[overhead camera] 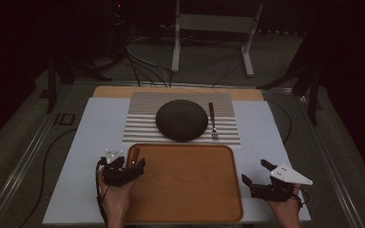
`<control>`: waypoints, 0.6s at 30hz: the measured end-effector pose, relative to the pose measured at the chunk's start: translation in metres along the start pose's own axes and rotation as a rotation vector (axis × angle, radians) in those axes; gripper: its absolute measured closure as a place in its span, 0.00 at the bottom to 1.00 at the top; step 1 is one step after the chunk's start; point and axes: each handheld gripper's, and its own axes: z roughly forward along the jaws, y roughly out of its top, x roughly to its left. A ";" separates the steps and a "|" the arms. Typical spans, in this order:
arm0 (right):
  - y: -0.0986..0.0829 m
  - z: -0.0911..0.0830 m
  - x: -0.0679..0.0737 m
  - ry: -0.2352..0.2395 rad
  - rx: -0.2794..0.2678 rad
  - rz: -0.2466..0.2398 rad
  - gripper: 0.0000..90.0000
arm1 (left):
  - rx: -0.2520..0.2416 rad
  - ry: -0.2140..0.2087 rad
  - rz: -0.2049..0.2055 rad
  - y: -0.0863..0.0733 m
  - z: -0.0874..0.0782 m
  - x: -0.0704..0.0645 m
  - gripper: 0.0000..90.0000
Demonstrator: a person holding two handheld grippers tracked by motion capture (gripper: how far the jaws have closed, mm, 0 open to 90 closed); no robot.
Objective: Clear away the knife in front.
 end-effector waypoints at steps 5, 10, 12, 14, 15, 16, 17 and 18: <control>0.000 0.000 0.000 -0.002 0.000 0.001 0.09 | -0.048 -0.070 0.012 0.010 -0.002 0.002 0.13; 0.000 0.000 -0.001 -0.003 -0.001 0.001 0.09 | -0.089 -0.125 0.044 0.022 -0.007 0.003 0.00; 0.000 0.000 -0.001 -0.002 -0.002 0.001 0.09 | -0.096 -0.127 0.062 0.025 -0.009 0.003 0.00; 0.000 0.000 0.000 -0.003 0.001 0.000 0.09 | -0.111 -0.137 0.093 0.031 -0.011 0.004 0.00; 0.000 0.000 0.000 -0.003 0.001 0.000 0.09 | -0.111 -0.140 0.097 0.033 -0.012 0.004 0.00; 0.000 0.000 0.000 -0.003 0.001 0.000 0.09 | -0.120 -0.148 0.102 0.035 -0.013 0.005 0.00; 0.000 0.000 0.000 -0.003 0.000 0.000 0.09 | -0.133 -0.156 0.106 0.037 -0.015 0.006 0.00; 0.000 0.000 0.000 -0.004 0.000 0.000 0.09 | -0.143 -0.161 0.113 0.039 -0.017 0.007 0.00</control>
